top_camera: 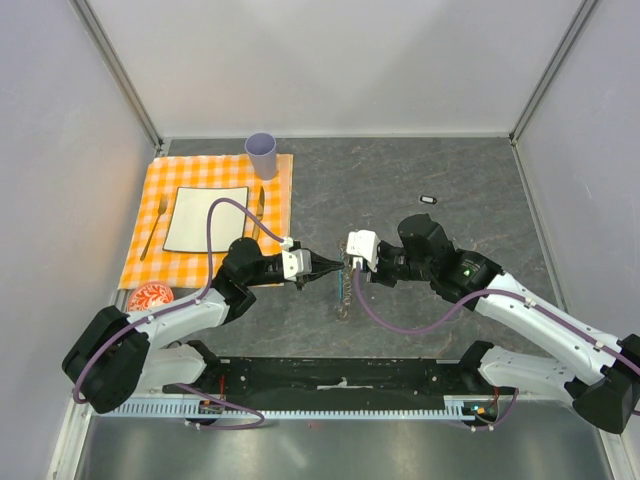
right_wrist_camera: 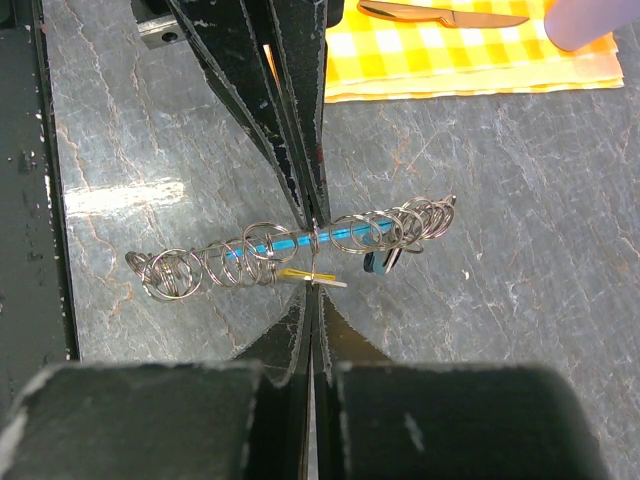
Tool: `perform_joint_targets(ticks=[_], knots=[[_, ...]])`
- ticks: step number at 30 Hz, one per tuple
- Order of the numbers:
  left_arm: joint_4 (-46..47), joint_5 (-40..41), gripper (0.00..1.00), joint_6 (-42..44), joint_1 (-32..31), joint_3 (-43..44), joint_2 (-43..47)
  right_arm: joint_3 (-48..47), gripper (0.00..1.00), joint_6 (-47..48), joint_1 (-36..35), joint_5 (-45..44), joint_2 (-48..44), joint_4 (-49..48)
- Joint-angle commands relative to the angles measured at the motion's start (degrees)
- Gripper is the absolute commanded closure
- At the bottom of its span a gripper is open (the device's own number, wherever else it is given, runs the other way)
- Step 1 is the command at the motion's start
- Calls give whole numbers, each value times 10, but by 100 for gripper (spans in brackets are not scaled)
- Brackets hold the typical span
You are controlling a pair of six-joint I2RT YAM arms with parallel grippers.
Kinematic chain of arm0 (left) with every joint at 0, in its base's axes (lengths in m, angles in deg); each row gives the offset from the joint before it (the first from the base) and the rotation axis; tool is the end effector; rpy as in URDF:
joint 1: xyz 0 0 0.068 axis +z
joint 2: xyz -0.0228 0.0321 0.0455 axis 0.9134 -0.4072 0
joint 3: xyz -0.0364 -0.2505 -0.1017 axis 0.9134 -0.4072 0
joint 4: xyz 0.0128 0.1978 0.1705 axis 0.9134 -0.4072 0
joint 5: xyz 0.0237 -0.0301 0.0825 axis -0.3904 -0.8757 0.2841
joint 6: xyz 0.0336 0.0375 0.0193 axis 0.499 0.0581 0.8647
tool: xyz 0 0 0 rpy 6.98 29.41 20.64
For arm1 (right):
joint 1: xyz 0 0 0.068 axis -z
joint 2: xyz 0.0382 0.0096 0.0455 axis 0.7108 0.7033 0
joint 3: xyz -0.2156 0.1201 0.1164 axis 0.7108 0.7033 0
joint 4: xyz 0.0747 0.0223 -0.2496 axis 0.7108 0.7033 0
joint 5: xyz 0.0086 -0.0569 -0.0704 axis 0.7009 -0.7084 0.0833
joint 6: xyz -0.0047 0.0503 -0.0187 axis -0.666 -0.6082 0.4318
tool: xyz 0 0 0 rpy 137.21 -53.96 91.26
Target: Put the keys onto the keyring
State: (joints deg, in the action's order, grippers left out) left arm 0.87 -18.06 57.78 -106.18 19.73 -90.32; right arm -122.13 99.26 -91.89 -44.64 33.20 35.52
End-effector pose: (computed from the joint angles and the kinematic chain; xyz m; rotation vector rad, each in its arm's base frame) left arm 0.1689 -0.1749 0.2457 1.2318 1.0168 -0.9238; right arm 0.1473 0.1732 0.3160 -1.4820 1.5380 0.5330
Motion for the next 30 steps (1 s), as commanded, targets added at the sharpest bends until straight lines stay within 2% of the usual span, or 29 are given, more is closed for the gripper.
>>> perform_joint_targets(ticks=[1, 14, 30], knots=[[35, -9, 98, 12, 1, 14, 7, -5, 100, 7, 0, 8, 3, -5], [36, -21, 98, 10, 1, 17, 2, -7, 100, 9, 0, 28, 4, -5], [33, -8, 98, 15, 1, 11, 9, -7, 100, 6, 0, -10, 3, 4]])
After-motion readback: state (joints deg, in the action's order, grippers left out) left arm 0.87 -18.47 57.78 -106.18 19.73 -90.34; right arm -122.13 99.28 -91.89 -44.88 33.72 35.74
